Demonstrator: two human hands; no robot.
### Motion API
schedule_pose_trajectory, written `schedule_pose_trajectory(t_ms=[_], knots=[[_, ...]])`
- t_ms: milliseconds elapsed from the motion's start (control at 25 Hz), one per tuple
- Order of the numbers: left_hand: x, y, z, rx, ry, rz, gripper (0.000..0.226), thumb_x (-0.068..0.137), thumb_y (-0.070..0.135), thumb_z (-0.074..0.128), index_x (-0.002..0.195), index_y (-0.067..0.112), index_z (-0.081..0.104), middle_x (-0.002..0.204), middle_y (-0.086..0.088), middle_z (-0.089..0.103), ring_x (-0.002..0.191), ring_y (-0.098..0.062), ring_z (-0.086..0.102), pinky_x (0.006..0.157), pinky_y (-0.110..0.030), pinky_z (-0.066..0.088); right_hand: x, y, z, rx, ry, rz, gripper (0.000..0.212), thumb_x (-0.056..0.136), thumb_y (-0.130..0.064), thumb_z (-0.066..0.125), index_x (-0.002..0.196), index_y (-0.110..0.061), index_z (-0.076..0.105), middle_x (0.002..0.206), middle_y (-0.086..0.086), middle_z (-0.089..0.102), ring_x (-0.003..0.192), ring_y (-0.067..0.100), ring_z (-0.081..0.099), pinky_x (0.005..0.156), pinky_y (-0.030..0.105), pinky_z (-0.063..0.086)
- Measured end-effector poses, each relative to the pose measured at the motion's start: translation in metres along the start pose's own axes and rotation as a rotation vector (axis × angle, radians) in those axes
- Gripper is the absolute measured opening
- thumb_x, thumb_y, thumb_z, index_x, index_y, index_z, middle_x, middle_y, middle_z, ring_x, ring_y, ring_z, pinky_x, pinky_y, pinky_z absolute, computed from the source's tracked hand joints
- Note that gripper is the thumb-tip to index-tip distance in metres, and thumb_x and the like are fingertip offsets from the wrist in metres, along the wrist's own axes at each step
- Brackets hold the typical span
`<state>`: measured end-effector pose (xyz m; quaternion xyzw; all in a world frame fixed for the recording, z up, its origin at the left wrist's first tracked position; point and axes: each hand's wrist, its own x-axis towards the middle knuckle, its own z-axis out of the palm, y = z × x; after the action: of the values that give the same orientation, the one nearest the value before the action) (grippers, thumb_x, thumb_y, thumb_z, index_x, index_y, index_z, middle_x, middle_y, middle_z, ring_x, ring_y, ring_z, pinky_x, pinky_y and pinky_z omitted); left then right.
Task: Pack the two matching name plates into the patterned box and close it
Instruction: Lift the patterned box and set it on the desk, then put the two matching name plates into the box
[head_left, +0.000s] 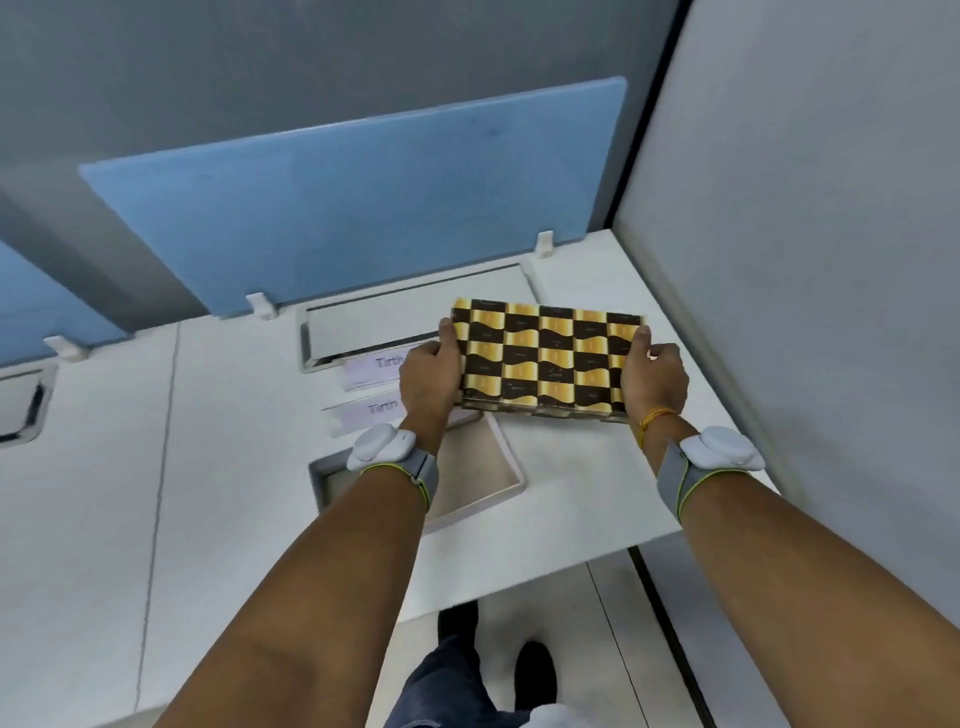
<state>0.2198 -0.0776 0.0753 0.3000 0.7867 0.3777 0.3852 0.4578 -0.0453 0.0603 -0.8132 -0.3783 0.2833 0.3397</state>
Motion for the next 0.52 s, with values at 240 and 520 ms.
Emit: schedule_pose_trajectory(t_ms=[240, 520], knots=[[0.016, 0.013, 0.114, 0.178, -0.465, -0.013, 0.088, 0.079, 0.077, 0.032, 0.132, 0.012, 0.059, 0.135, -0.012, 0.064, 0.123, -0.033, 0.058, 0.108, -0.047, 0.044, 0.067, 0.054, -0.028, 0.019, 0.066, 0.203, 0.061, 0.089, -0.061, 0.046, 0.124, -0.012, 0.052, 0.128, 0.013, 0.062, 0.116, 0.037, 0.06, 0.099, 0.049, 0.05], [0.042, 0.005, 0.114, 0.131, -0.469, 0.071, 0.066, 0.088, 0.066, 0.043, 0.128, 0.017, 0.062, 0.13, -0.003, 0.067, 0.121, -0.023, 0.059, 0.107, -0.042, 0.046, 0.082, 0.043, 0.001, -0.071, 0.122, 0.098, 0.064, 0.086, -0.059, 0.049, 0.127, -0.011, 0.054, 0.127, 0.012, 0.063, 0.119, 0.036, 0.059, 0.1, 0.044, 0.048]])
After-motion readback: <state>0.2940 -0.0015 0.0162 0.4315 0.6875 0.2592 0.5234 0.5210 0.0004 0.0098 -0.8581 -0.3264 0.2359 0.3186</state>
